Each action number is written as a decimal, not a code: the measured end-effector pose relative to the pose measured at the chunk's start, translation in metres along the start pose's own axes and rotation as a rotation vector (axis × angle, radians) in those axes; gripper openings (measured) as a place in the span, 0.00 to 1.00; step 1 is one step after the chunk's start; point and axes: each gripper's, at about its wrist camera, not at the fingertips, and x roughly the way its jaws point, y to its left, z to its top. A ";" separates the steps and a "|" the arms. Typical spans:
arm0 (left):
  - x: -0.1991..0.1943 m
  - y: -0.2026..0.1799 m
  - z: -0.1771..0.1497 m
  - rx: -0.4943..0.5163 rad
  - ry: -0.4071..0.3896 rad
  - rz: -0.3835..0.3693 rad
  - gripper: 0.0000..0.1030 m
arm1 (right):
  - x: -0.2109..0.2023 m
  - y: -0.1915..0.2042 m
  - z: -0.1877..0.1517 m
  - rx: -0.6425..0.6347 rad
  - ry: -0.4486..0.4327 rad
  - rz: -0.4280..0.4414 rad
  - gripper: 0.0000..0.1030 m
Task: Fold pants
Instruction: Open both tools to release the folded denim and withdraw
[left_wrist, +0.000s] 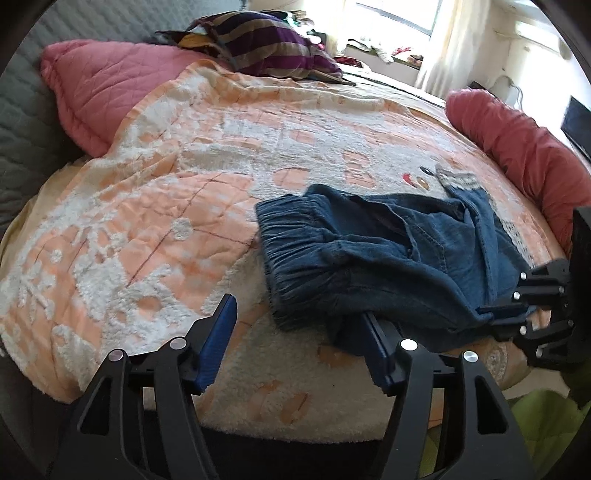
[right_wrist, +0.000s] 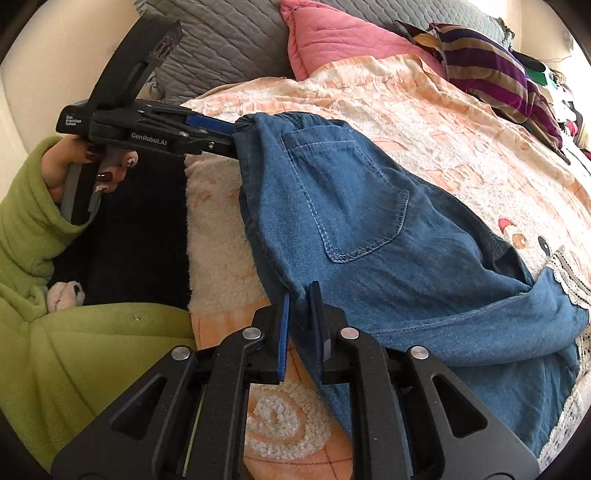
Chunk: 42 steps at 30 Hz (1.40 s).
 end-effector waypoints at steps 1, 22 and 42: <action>-0.003 0.001 0.000 -0.005 -0.005 0.011 0.73 | 0.001 0.000 0.000 0.000 0.002 0.003 0.10; -0.032 -0.057 0.016 0.091 -0.118 -0.045 0.51 | -0.024 -0.004 0.016 0.033 -0.113 0.026 0.20; -0.004 -0.060 0.001 0.068 -0.093 -0.023 0.50 | -0.023 -0.044 0.002 0.187 -0.078 -0.093 0.59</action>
